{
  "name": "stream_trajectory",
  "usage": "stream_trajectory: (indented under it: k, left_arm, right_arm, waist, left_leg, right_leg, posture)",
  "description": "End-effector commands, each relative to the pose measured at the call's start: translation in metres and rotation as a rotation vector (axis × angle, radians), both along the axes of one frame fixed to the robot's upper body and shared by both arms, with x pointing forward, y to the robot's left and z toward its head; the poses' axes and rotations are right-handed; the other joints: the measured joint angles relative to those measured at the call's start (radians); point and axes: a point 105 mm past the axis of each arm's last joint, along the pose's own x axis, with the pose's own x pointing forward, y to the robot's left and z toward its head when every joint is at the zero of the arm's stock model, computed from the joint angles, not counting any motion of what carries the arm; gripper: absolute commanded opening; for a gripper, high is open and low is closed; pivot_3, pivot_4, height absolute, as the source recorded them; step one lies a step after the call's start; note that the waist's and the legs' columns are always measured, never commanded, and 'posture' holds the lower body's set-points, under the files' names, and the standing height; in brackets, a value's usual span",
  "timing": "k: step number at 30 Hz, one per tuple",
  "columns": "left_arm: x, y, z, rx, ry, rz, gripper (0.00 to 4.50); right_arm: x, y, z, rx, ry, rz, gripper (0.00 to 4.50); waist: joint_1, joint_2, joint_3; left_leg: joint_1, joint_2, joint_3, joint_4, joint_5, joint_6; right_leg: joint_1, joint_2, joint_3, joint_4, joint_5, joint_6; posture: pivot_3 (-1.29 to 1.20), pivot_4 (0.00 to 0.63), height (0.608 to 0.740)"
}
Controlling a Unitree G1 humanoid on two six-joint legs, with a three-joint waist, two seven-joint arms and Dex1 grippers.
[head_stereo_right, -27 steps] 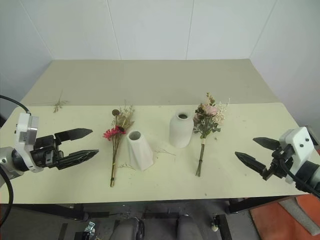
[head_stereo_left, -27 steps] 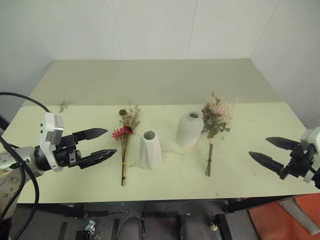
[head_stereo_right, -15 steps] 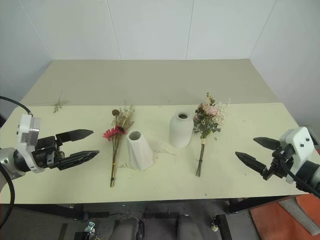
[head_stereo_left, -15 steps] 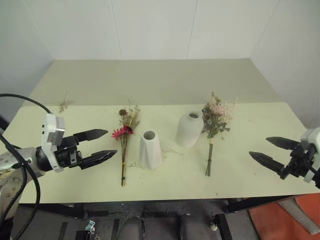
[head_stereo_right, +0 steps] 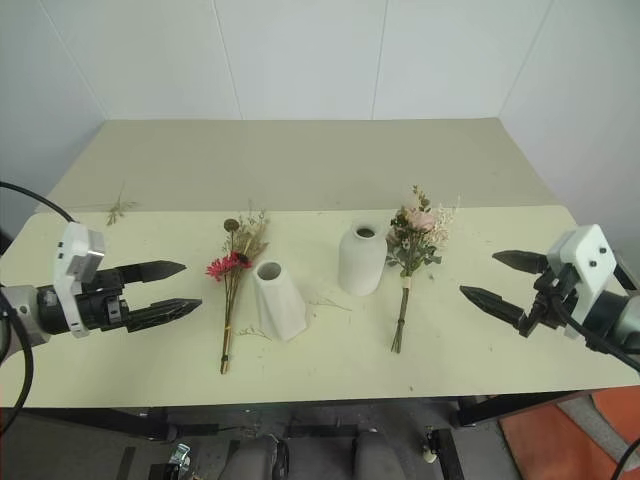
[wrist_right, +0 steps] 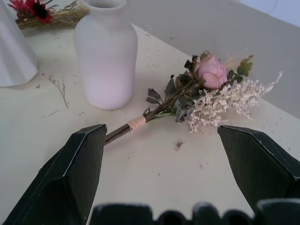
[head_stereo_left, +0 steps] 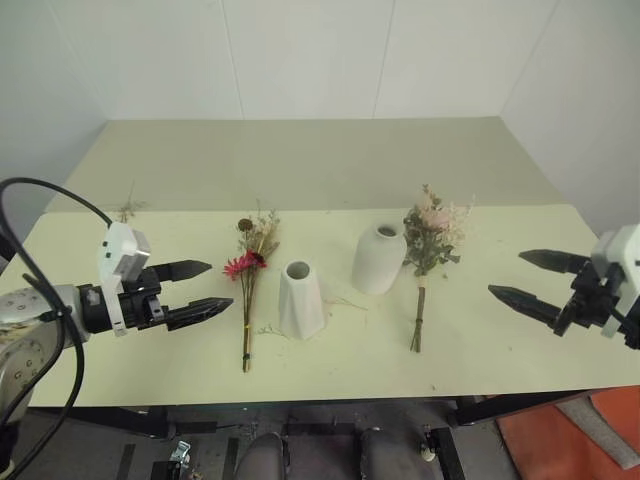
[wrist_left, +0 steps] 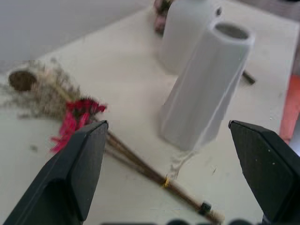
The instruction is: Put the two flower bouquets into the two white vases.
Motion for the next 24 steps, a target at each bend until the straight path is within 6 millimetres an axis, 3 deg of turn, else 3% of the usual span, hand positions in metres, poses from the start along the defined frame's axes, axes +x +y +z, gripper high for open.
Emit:
stream_trajectory:
  k: [1, 13, 24]
  left_arm:
    - [0.006, -0.006, -0.003, 0.064, 0.022, 0.040, 4.49]
    - [0.058, -0.020, -0.042, 0.229, 0.321, 0.324, 4.49]
    - [0.066, -0.032, -0.045, 0.255, 0.360, 0.326, 4.49]
  right_arm:
    - [0.002, 0.006, 0.018, -0.054, -0.064, 0.079, 4.50]
    - [0.010, 0.024, 0.040, -0.126, -0.125, 0.263, 4.50]
    - [0.007, 0.029, 0.040, -0.117, -0.136, 0.293, 4.50]
  waist:
    - [0.001, 0.000, 0.000]
    - [-0.001, 0.000, 0.000]
    - [0.001, 0.000, 0.000]
  left_leg:
    - [-0.001, 0.000, 0.000, 0.000, 0.000, 0.000]
    - [0.000, -0.001, -0.001, 0.000, 0.000, 0.000]
    - [-0.002, -0.001, -0.001, 0.000, 0.000, 0.000]
  right_leg:
    - [0.000, 0.000, 0.000, 0.000, 0.000, 0.000]
    - [0.001, 0.000, -0.001, 0.000, 0.000, 0.000]
    - [-0.002, 0.000, 0.000, 0.001, 0.000, 0.000]
  posture:
    - [0.00, 0.150, 0.740]
    - [0.00, 0.150, 0.740]
    - [0.00, 0.150, 0.740]
